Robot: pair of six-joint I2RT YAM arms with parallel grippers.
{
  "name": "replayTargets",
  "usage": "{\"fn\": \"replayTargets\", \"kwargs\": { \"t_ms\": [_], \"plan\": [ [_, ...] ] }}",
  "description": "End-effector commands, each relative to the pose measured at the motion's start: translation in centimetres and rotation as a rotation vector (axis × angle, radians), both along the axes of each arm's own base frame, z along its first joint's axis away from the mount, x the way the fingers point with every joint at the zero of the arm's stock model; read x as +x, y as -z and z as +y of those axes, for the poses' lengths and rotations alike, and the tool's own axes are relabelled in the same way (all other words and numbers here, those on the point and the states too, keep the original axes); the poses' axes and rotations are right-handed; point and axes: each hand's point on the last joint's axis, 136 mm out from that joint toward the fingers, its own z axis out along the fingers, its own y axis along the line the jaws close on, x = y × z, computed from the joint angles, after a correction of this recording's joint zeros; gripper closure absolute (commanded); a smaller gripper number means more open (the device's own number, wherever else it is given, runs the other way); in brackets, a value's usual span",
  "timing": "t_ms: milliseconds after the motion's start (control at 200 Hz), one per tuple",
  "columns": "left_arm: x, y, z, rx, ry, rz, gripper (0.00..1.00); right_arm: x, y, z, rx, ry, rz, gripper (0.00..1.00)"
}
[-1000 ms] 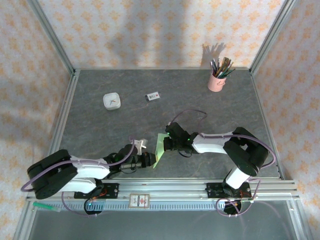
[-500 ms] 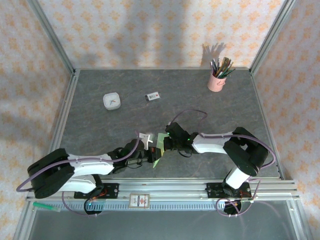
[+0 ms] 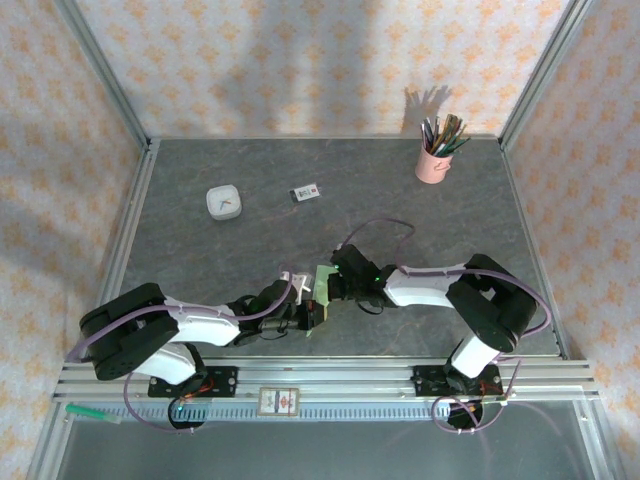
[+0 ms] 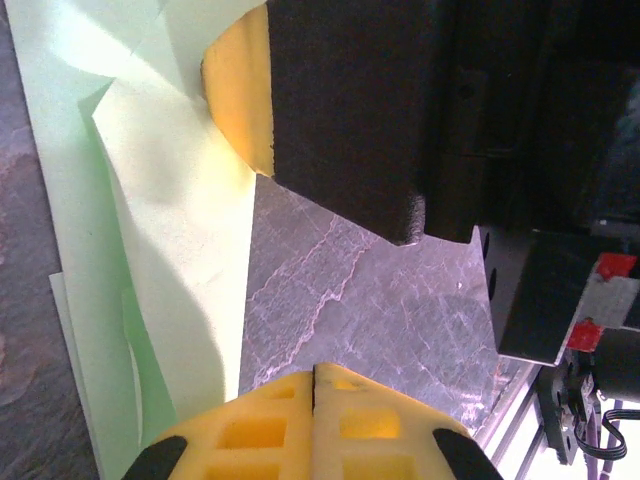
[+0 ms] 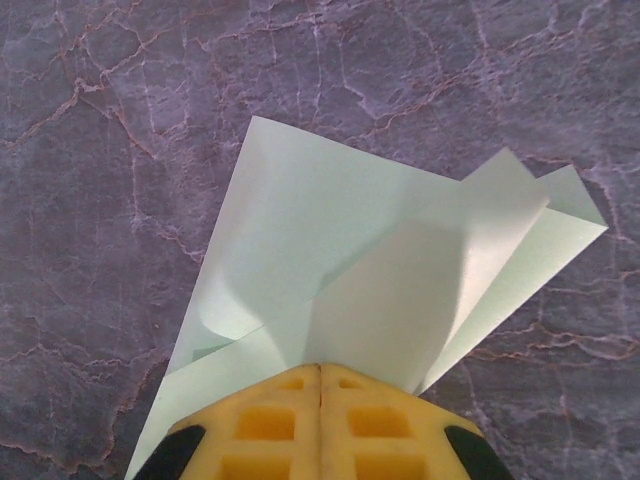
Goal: Fold a paper plane with a square sheet of paper (pick it up from the middle)
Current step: Perform the fifth fold on the wing at the bottom-center of the table.
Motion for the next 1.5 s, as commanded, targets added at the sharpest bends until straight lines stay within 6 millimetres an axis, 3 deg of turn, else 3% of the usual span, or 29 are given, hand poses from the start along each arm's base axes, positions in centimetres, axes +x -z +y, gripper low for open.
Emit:
{"fn": "replayTargets", "kwargs": {
  "t_ms": [0,1006,1497],
  "plan": [
    [0.4,0.4,0.4,0.018,-0.014,-0.015,0.98,-1.4,3.5,-3.8,-0.164,0.048,0.071,1.00],
    [-0.6,3.3,3.1,0.132,-0.035,0.024,1.00,-1.5,3.9,-3.9,-0.179,0.047,0.081,1.00],
    [-2.5,6.3,5.3,0.294,0.009,0.063,1.00,-1.7,4.6,-4.4,-0.212,0.053,0.105,1.00]
  ]
}}
